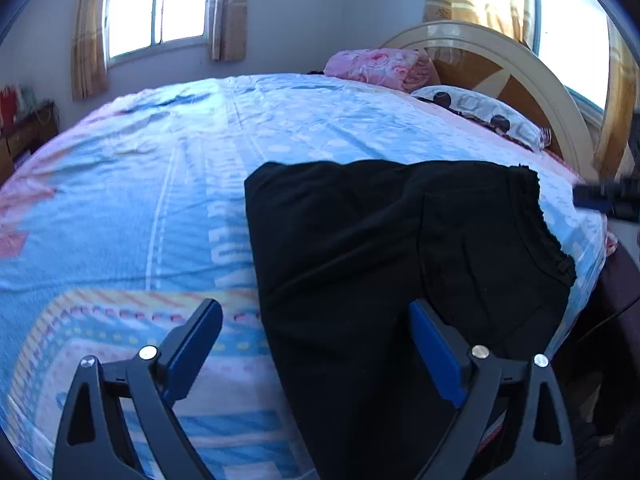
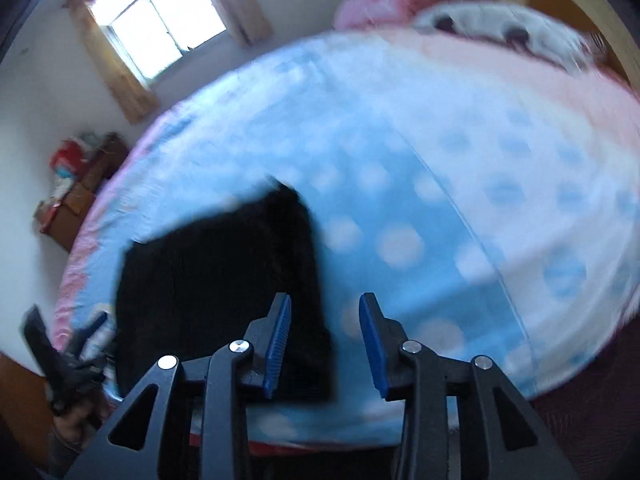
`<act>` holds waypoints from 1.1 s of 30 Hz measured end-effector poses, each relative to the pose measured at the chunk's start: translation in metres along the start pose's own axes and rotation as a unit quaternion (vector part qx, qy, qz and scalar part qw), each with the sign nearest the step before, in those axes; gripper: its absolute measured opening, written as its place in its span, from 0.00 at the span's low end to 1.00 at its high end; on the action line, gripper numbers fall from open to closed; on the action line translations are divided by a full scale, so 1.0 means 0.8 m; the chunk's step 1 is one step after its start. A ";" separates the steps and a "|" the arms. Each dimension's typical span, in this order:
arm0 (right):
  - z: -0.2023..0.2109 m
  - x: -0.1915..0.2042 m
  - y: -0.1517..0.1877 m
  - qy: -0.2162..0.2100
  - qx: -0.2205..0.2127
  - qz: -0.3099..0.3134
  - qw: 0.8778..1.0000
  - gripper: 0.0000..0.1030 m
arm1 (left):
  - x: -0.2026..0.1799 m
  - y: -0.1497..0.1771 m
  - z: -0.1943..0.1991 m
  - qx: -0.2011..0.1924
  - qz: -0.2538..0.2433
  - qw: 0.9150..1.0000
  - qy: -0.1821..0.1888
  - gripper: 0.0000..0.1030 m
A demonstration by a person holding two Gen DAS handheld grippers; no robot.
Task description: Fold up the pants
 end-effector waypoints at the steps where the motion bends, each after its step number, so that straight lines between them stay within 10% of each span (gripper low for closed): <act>1: -0.003 0.018 -0.006 -0.013 0.000 0.015 1.000 0.46 | 0.001 0.003 0.001 0.000 0.005 1.000 0.002 0.93; 6: -0.070 0.150 -0.016 -0.102 0.075 0.117 0.985 0.50 | 0.000 0.023 0.006 0.003 0.007 1.000 0.009 0.94; 19: -0.268 0.301 0.014 -0.102 0.246 0.233 0.935 0.50 | 0.008 0.030 -0.008 0.015 0.019 0.999 0.031 1.00; 22: -0.282 0.310 0.029 -0.097 0.255 0.267 0.924 0.21 | 0.007 0.031 -0.009 0.009 0.014 0.999 0.029 1.00; 29: -0.306 0.305 0.021 -0.116 0.242 0.255 0.929 0.22 | 0.002 0.036 -0.006 0.003 0.011 1.000 0.024 1.00; 33: -0.275 0.286 0.001 -0.127 0.213 0.226 0.942 0.47 | -0.002 0.038 -0.006 0.006 0.011 1.000 0.021 1.00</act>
Point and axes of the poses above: each gripper's, at about its wrist camera, not at the fingertips, and z roughly against the way its jaws point, x to its left, y to its underside, the point moved 7 cm from there along -z, roughly the way its jaws point, and after that the axes turned 8 degrees about -z, right-handed, at the moved point
